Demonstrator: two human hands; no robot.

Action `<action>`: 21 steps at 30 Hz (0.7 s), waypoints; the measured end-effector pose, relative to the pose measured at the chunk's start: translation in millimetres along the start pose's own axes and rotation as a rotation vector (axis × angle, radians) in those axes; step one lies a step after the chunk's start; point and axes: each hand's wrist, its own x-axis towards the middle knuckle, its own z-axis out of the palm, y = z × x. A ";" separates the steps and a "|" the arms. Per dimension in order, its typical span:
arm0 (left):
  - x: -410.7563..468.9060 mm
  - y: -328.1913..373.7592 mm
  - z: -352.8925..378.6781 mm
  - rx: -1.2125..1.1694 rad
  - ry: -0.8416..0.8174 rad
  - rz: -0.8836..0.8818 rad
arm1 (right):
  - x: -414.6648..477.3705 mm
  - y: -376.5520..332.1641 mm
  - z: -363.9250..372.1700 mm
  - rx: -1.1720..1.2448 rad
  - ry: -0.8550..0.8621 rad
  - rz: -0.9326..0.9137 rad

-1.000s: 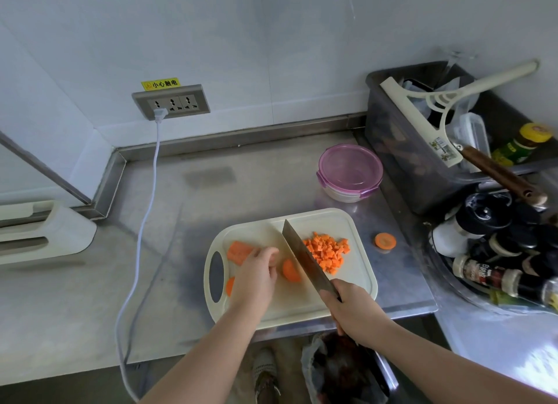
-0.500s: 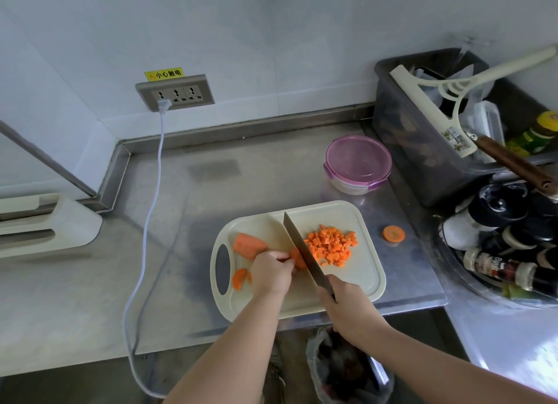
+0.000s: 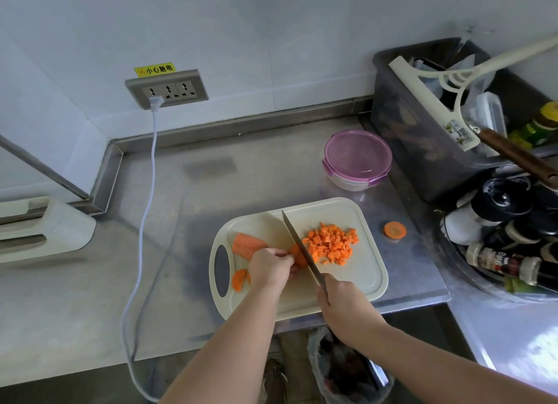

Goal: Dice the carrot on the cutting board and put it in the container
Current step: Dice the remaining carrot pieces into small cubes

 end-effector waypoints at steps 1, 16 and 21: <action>-0.1 -0.3 0.3 0.010 0.003 0.003 | -0.7 -0.5 -0.1 -0.006 -0.005 0.003; -8.2 3.2 2.6 0.012 0.016 0.031 | -6.8 -10.6 -12.5 -0.121 0.045 -0.017; -9.5 3.1 1.8 0.034 0.012 0.052 | -4.1 -10.8 -2.1 -0.170 0.036 0.018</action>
